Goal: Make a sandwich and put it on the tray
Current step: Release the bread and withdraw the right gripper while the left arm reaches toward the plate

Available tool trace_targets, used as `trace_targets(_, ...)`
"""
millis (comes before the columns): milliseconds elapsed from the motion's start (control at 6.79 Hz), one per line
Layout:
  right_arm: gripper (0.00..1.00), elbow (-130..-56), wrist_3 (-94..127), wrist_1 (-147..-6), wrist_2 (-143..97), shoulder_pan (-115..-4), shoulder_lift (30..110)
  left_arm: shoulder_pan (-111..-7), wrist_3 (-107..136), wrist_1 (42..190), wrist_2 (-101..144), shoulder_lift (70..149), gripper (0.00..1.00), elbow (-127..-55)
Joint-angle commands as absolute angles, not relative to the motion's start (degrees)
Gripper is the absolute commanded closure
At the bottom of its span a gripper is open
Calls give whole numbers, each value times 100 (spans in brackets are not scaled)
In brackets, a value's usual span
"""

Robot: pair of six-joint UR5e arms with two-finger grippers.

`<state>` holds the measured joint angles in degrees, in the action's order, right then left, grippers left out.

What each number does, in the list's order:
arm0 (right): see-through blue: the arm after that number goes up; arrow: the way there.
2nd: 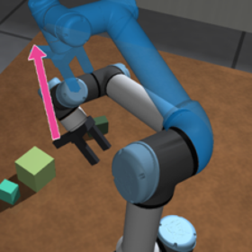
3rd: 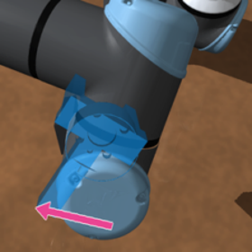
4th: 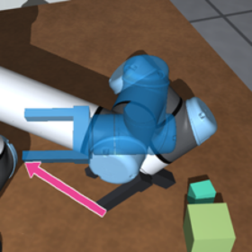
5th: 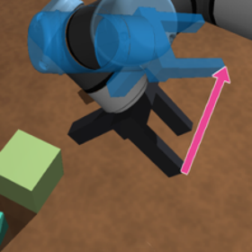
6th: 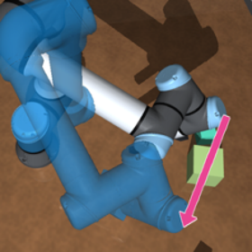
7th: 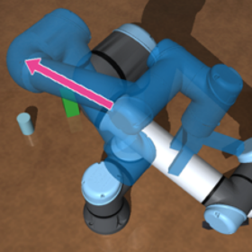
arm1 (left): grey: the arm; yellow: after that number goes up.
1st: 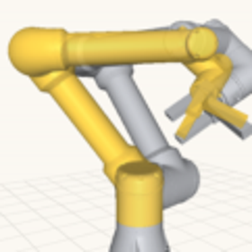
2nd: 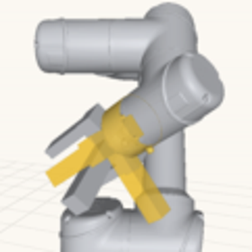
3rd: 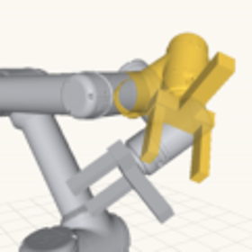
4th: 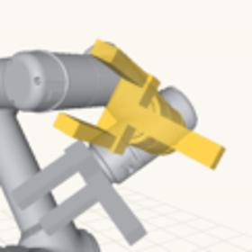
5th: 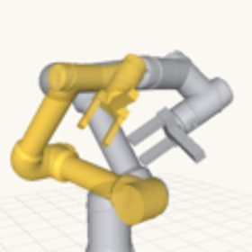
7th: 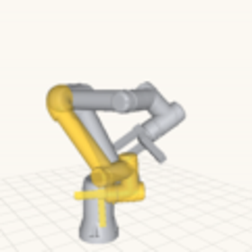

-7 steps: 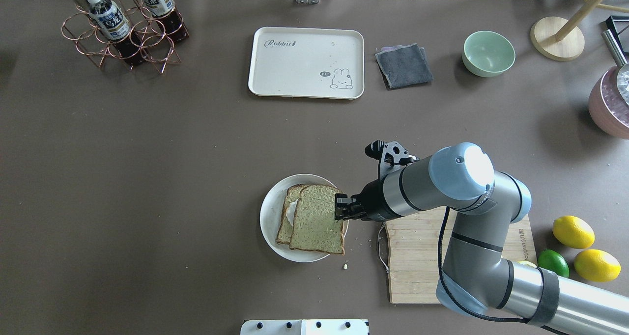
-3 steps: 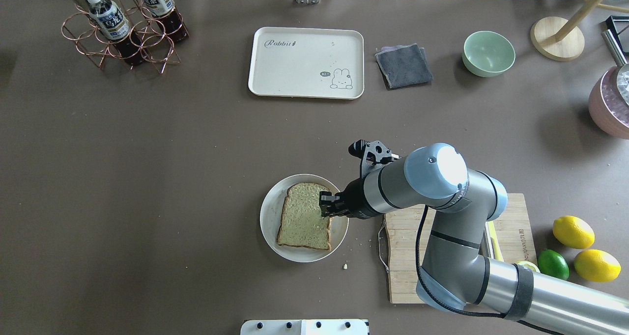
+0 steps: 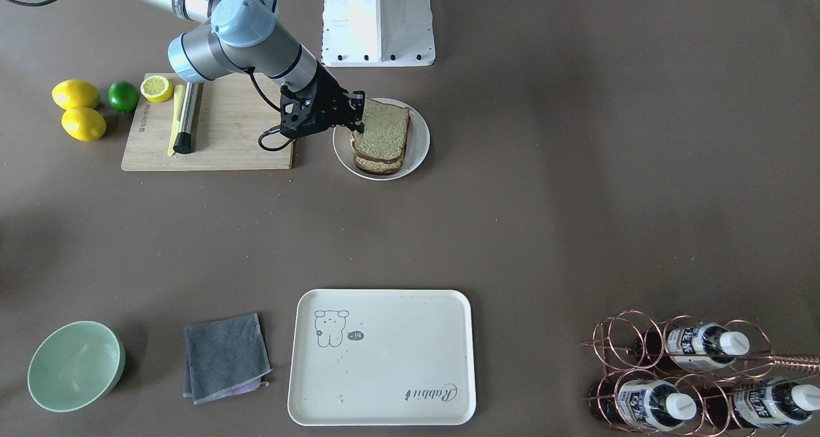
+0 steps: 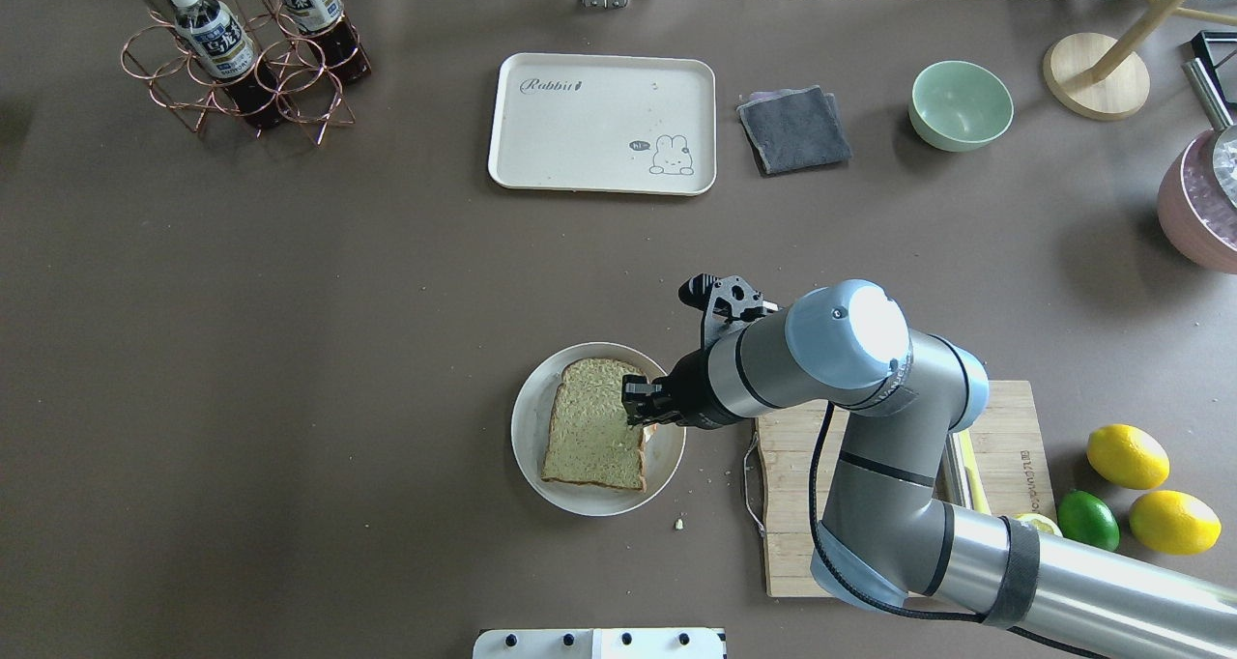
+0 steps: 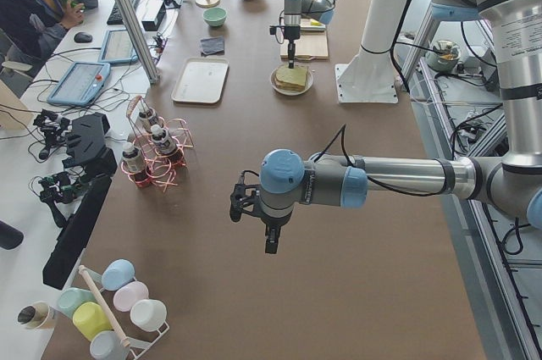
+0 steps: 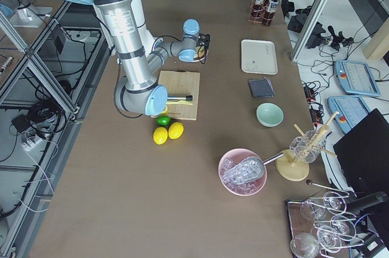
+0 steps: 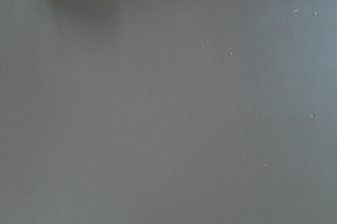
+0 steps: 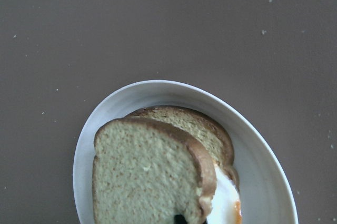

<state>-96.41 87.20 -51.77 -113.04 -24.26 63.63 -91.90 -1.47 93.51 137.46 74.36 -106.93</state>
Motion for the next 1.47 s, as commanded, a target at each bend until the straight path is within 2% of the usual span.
trace_targets(0,0,-9650,8728,-5168,-11285,-2426,6389,-9185,-141,9343,13746,7436,2,-10679)
trace_targets(294,0,-9738,8754,-5177,-11250,-2443,6416,-9062,461,9378,14059,7610,2,-10792)
trace_targets(736,0,-10247,8693,-5221,-11408,-2881,7046,-7774,1856,9552,14142,8224,2,-11205)
trace_targets(1031,0,-10476,8684,-5221,-11924,-3408,7460,-6729,3833,10663,14081,8709,2,-11197)
trace_targets(1325,0,-10556,8596,-5238,-12197,-3751,7716,-5850,4785,10828,14071,9401,3,-11206)
